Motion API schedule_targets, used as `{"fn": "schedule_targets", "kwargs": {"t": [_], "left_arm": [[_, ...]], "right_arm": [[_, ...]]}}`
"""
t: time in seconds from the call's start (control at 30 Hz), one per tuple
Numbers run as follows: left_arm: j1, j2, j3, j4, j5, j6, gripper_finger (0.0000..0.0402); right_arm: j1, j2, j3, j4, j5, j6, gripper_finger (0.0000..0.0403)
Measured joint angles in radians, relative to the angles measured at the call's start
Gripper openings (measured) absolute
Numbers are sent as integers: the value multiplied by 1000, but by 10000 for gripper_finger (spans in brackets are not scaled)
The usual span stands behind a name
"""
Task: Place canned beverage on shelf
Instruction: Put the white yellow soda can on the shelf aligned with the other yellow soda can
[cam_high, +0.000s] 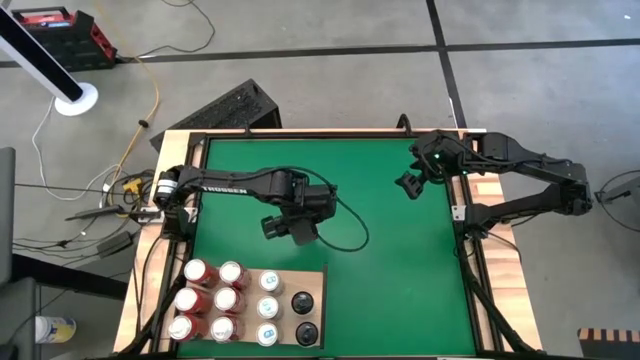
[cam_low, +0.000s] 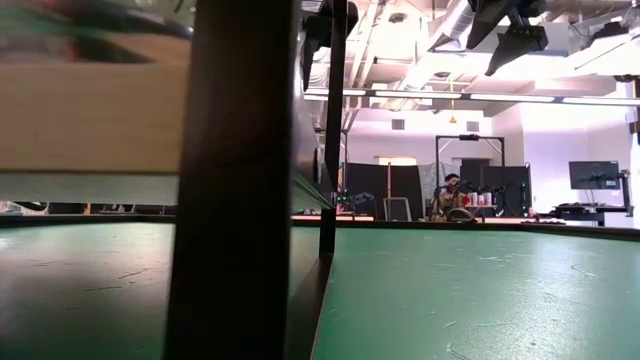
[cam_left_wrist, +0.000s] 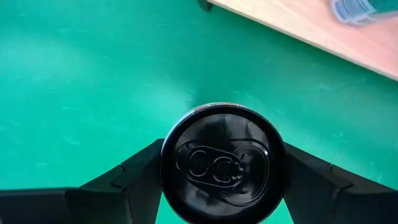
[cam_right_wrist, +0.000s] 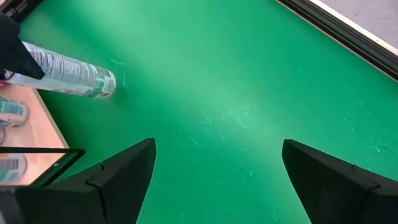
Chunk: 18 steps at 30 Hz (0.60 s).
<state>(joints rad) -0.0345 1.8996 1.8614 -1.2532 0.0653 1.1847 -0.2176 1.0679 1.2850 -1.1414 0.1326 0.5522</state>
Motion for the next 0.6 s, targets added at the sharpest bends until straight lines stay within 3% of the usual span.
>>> {"fn": "schedule_targets", "kwargs": {"t": [0.3, 0.6], "left_arm": [[3, 0, 0, 22, 70, -79, 257], [8, 0, -1, 32, 61, -81, 286]], "right_arm": [[0, 0, 0, 22, 0, 0, 374], [0, 0, 0, 23, 0, 0, 374]]}}
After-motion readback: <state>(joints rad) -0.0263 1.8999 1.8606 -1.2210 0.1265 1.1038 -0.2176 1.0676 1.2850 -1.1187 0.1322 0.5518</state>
